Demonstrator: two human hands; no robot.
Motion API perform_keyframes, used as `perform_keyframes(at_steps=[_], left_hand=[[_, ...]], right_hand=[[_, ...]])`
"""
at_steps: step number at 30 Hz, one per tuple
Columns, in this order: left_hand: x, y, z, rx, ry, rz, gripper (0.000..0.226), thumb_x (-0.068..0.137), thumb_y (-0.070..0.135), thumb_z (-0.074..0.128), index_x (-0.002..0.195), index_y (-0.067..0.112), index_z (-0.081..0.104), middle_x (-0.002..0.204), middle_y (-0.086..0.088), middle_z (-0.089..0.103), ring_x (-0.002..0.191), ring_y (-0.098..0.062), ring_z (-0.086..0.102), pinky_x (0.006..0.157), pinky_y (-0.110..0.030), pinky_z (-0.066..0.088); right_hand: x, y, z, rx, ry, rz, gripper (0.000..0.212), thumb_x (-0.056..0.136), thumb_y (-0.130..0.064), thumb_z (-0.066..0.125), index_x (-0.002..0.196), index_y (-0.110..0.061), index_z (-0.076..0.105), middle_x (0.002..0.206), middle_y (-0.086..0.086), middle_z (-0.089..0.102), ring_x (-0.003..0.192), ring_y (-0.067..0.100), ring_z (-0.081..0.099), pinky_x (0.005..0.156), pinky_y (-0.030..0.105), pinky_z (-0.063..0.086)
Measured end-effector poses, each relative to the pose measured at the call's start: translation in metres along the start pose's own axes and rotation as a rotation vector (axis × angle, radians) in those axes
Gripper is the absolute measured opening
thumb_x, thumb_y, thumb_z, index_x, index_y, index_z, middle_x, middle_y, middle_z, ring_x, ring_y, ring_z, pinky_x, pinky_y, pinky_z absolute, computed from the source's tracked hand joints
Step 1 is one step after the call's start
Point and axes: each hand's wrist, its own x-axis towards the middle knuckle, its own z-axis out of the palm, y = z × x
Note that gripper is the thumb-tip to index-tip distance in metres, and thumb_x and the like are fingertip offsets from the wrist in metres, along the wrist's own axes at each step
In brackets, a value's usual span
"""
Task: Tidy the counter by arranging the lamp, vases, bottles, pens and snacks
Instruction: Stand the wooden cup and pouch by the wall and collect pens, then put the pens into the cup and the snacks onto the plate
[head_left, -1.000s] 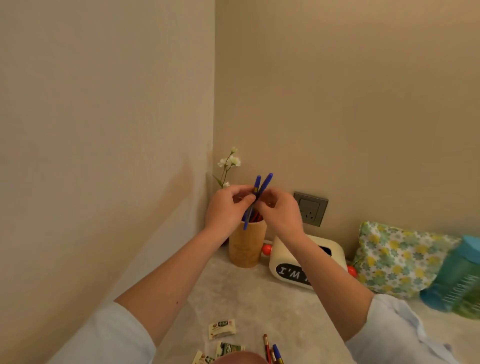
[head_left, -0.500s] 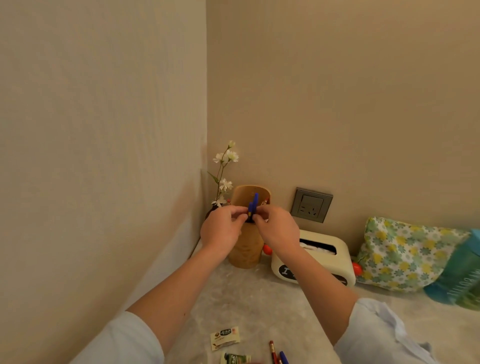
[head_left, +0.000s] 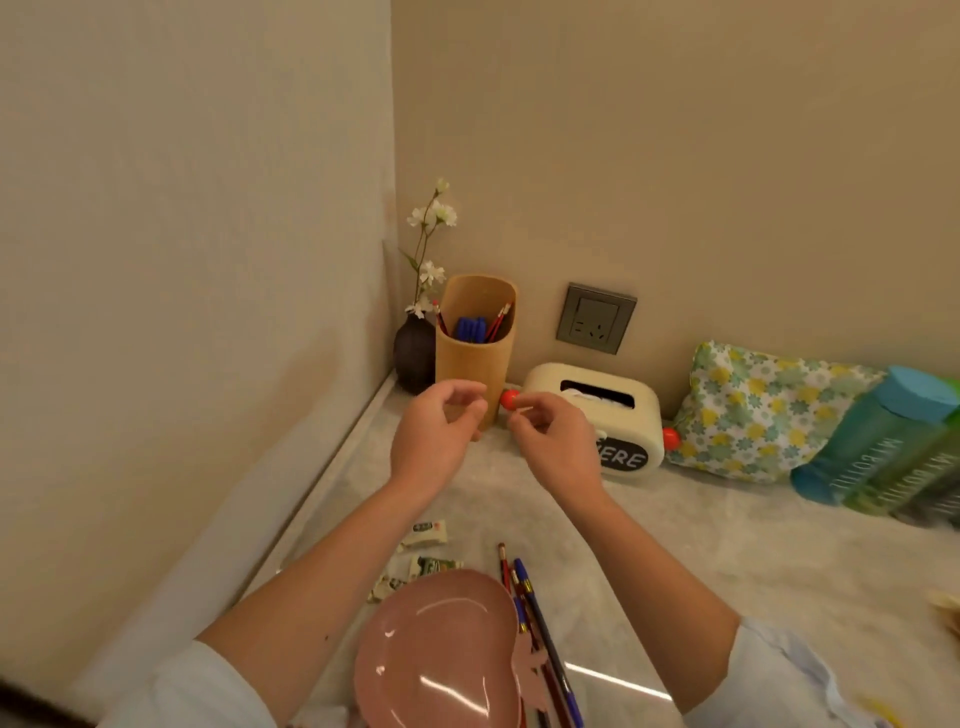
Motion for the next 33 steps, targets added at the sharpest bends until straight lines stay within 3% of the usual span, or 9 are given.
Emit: perform_keyframes(at_steps=[2,5,10,13,17,21,27,29,33], left_hand=[[-0.026,-0.002,0.004,0.045,-0.028,-0.027,0.012,0.089,0.029,0.063,0.099,0.033,0.066,0.090,0.018,0.067,0.067,-0.002,0.066,0.071,-0.031,0.057],[-0.064,-0.008,0.007,0.160,-0.054,-0.075,0.014,0.088,0.031,0.064,0.101,0.034,0.067,0.096,0.019,0.065,0.078,-0.002,0.063,0.073,-0.030,0.056],[-0.119,-0.024,0.003,0.475,-0.078,-0.089,0.023,0.087,0.028,0.064,0.108,0.036,0.065,0.114,0.013,0.062,0.102,-0.006,0.059,0.088,-0.032,0.051],[-0.142,-0.035,0.000,0.765,-0.086,-0.074,0.039,0.087,0.030,0.058,0.126,0.034,0.056,0.130,0.007,0.056,0.118,-0.015,0.054,0.097,-0.034,0.046],[-0.161,-0.046,-0.004,0.988,-0.090,-0.159,0.053,0.090,0.032,0.051,0.141,0.027,0.038,0.132,-0.002,0.050,0.120,-0.024,0.049,0.098,-0.035,0.040],[-0.163,-0.050,-0.003,1.024,-0.065,-0.178,0.050,0.091,0.029,0.047,0.140,0.024,0.037,0.131,-0.003,0.049,0.119,-0.024,0.048,0.095,-0.035,0.040],[-0.146,-0.045,-0.006,0.917,0.004,-0.136,0.045,0.092,0.021,0.045,0.136,0.027,0.046,0.124,-0.003,0.051,0.115,-0.024,0.047,0.089,-0.035,0.042],[-0.135,-0.034,-0.001,0.872,0.024,-0.087,0.039,0.094,0.023,0.043,0.131,0.030,0.051,0.121,-0.002,0.053,0.113,-0.022,0.049,0.085,-0.034,0.043],[-0.109,-0.008,0.028,0.771,-0.009,-0.044,0.029,0.097,0.028,0.042,0.119,0.030,0.061,0.118,0.002,0.057,0.104,-0.018,0.057,0.077,-0.034,0.049]], right_hand=[[-0.023,0.016,-0.002,-0.022,-0.084,0.026,0.019,0.086,-0.027,0.063,0.104,-0.028,0.069,0.086,-0.010,0.067,0.078,0.010,0.065,0.075,0.038,0.057],[-0.056,0.035,-0.007,-0.048,-0.228,0.080,0.016,0.082,-0.030,0.064,0.097,-0.030,0.068,0.083,-0.007,0.067,0.076,0.013,0.066,0.076,0.043,0.057],[-0.101,0.052,-0.014,-0.187,-0.429,0.114,0.013,0.081,-0.040,0.064,0.091,-0.032,0.061,0.083,-0.011,0.062,0.077,0.011,0.063,0.070,0.033,0.054],[-0.121,0.057,-0.015,-0.214,-0.468,0.125,0.016,0.082,-0.043,0.061,0.093,-0.031,0.058,0.090,-0.009,0.062,0.082,0.012,0.062,0.073,0.031,0.052],[-0.140,0.059,-0.014,-0.272,-0.452,0.127,0.029,0.084,-0.046,0.058,0.105,-0.026,0.059,0.092,-0.009,0.058,0.089,0.014,0.059,0.070,0.029,0.043],[-0.144,0.059,-0.008,-0.267,-0.430,0.132,0.028,0.082,-0.045,0.059,0.104,-0.028,0.059,0.092,-0.012,0.056,0.088,0.011,0.057,0.069,0.029,0.043],[-0.128,0.056,-0.009,-0.095,-0.350,0.230,0.016,0.080,-0.033,0.057,0.092,-0.030,0.067,0.086,-0.008,0.067,0.081,0.013,0.065,0.073,0.032,0.054],[-0.114,0.054,-0.018,-0.082,-0.313,0.234,0.020,0.082,-0.035,0.056,0.095,-0.030,0.069,0.083,-0.008,0.068,0.076,0.014,0.066,0.069,0.030,0.053],[-0.082,0.061,-0.052,-0.182,-0.233,0.226,0.025,0.085,-0.037,0.053,0.105,-0.032,0.069,0.096,-0.008,0.070,0.086,0.013,0.066,0.067,0.028,0.049]])
